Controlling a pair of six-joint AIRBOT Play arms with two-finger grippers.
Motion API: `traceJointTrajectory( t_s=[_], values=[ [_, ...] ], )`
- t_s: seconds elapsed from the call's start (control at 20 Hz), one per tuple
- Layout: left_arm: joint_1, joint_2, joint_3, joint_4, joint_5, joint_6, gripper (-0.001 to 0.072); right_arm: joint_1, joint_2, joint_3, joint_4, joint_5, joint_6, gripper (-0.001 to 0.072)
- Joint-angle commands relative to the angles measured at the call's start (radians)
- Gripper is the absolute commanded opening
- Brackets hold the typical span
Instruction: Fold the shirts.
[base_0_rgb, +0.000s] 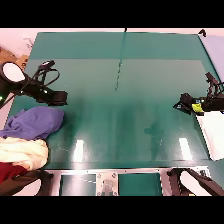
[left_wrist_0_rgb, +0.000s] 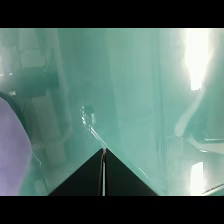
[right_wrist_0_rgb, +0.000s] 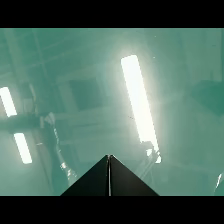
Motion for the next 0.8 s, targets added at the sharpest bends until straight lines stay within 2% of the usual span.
traceJointTrajectory(
  t_s=[0.0, 0.25, 0.4, 0.45, 0.5, 0.55, 0.6, 0.75],
  values=[
    [0.000, 0.001, 0.000, 0.000, 0.012, 0.000, 0.0025, 0.001, 0.001, 0.000, 0.000, 0.000, 0.000, 0.0022],
    [0.000, 0.001, 0.000, 0.043, 0.026, 0.001, 0.0024, 0.001, 0.001, 0.000, 0.000, 0.000, 0.000, 0.0022],
    [0.000, 0.001, 0.000, 0.169, 0.054, -0.001, 0.0026, 0.001, 0.001, 0.000, 0.000, 0.000, 0.000, 0.0022],
    [0.000, 0.001, 0.000, 0.241, 0.067, -0.003, 0.0106, 0.001, 0.001, 0.000, 0.000, 0.000, 0.000, 0.0022],
    [0.000, 0.000, -0.001, 0.315, 0.079, -0.024, 0.0422, 0.001, 0.001, 0.000, 0.000, 0.000, 0.000, 0.0022],
    [0.000, 0.000, -0.001, 0.409, 0.094, -0.076, 0.0651, 0.001, 0.001, 0.000, 0.000, 0.000, 0.000, 0.0022],
    [0.002, 0.000, -0.006, 0.488, 0.106, -0.100, 0.0689, 0.001, 0.001, 0.000, 0.000, 0.000, 0.000, 0.0022],
    [0.003, -0.007, -0.091, 0.586, 0.137, -0.107, 0.0690, 0.001, 0.001, 0.000, 0.000, 0.000, 0.000, 0.0022]
  ],
)
